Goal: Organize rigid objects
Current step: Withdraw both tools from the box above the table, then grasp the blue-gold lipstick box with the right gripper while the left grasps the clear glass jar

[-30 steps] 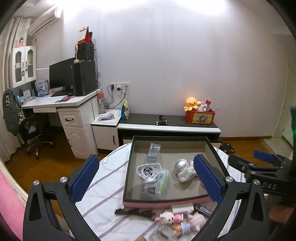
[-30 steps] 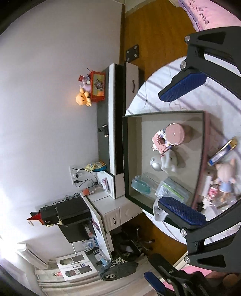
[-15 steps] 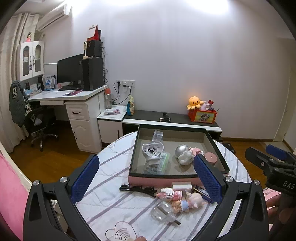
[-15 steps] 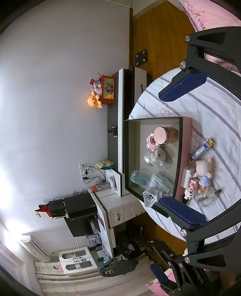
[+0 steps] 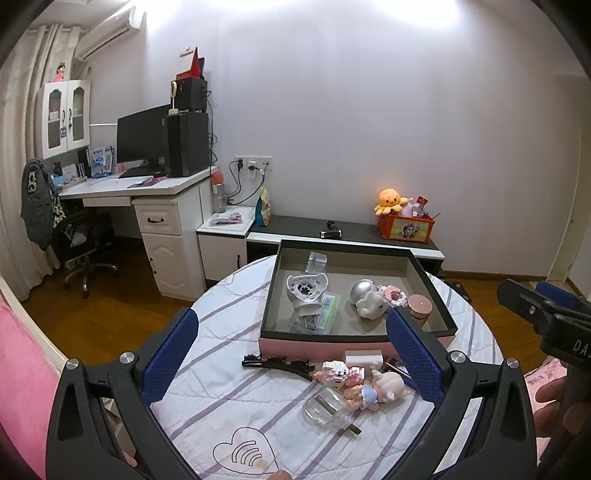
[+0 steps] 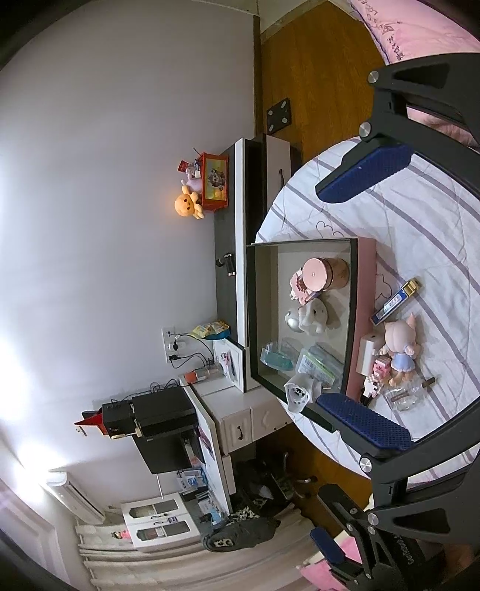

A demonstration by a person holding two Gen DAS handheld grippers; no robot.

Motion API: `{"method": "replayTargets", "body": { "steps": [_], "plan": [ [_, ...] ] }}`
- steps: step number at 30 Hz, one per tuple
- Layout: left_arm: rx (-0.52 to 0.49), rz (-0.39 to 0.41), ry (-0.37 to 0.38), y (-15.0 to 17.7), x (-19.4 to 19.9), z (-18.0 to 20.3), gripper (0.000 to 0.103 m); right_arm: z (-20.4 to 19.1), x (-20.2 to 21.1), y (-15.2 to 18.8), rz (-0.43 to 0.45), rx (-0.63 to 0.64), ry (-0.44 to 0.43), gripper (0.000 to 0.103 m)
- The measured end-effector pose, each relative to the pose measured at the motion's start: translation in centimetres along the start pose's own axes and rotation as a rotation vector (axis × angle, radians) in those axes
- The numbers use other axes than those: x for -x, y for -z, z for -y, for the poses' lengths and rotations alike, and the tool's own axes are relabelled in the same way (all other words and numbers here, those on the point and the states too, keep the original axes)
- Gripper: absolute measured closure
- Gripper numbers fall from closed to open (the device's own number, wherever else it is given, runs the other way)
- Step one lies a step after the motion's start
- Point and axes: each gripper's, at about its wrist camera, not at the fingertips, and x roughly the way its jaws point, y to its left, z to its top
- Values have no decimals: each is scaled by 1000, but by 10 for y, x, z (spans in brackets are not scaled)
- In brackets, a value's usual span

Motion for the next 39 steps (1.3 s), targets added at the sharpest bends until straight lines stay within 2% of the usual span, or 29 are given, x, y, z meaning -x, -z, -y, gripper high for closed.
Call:
{"method": "replayTargets", "body": {
  "steps": [19, 22, 29, 33, 39],
  "plan": [
    [4, -51, -2, 16, -10, -3, 0, 8, -17, 13, -52, -11, -2, 0],
    [-13, -94, -3, 31, -19, 0, 0, 9, -25, 22, -82, 2, 0, 0],
    [-28, -254, 10, 79, -59, 9, 0, 19, -67, 58, -227, -5, 14, 0],
    [-15, -311, 1, 94, -83, 10, 0, 22, -82, 69, -269, 5, 12, 0],
    [-9, -356, -1, 105, -108, 12, 0, 24, -104, 81, -326, 1, -1, 0]
  ]
}}
